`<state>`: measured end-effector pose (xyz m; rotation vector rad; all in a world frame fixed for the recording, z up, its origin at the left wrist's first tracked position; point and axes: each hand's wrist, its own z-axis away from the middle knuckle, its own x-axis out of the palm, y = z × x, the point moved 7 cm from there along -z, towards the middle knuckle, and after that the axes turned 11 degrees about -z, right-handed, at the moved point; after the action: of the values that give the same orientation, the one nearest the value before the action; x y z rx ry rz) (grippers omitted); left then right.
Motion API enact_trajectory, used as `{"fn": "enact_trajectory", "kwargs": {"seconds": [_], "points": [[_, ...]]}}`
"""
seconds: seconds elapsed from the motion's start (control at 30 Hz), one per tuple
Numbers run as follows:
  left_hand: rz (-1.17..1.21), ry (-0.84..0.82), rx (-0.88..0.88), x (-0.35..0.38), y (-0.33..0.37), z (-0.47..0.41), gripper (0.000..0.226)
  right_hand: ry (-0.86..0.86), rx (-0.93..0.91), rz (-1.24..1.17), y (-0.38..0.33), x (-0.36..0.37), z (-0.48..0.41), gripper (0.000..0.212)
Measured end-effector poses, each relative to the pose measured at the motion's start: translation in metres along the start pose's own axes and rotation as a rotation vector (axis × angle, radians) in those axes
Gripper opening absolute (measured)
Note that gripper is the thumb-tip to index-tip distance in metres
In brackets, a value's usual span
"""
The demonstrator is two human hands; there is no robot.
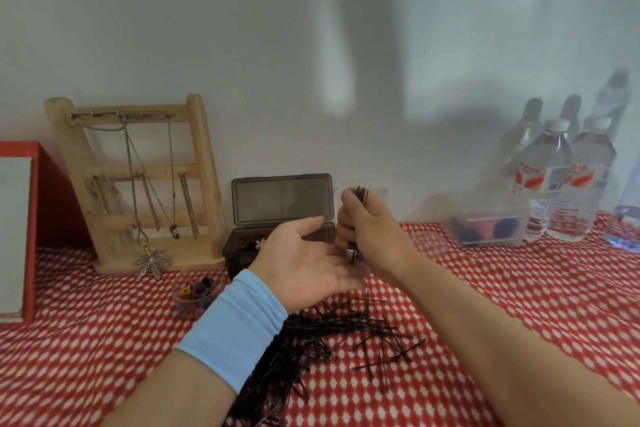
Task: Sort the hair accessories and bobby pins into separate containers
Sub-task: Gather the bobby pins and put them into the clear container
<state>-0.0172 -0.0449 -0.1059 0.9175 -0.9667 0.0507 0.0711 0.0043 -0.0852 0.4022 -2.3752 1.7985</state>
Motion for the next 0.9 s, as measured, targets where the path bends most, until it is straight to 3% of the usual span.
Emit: {"fn": "enact_trajectory", "kwargs": {"seconds": [0.1, 0.17, 0.27, 0.47, 0.6, 0.73, 0.9], "points": [[-0.219, 0.06, -0.05, -0.005, -0.005, -0.001, 0.073, 0.033, 0.028, -0.045, -0.001, -0.001, 0.001, 0.033], [-0.481, 0.203, -0.043, -0.015, 0.002, 0.0, 0.073, 0.048, 0.072, -0.057, -0.004, -0.006, -0.002, 0.029], [-0.79, 0.377, 0.059, -0.025, 0.024, 0.008, 0.058, 0.017, 0.065, 0.103, -0.019, -0.017, -0.005, 0.023], [-1.173, 0.577, 0.278, -0.019, 0.068, 0.01, 0.036, -0.202, -0.031, 1.149, -0.031, -0.019, -0.036, 0.023], [-1.6, 0.59, 0.432, -0.006, 0.08, -0.006, 0.036, -0.403, 0.185, 1.429, -0.002, -0.025, -0.046, 0.031], [-1.949, 0.583, 0.394, -0.009, 0.08, -0.024, 0.037, -0.488, 0.307, 1.384, 0.0, -0.036, -0.041, 0.048], [-2.022, 0.551, 0.4, -0.01, 0.077, -0.042, 0.037, -0.348, 0.227, 1.092, -0.031, -0.056, -0.042, 0.024]]}}
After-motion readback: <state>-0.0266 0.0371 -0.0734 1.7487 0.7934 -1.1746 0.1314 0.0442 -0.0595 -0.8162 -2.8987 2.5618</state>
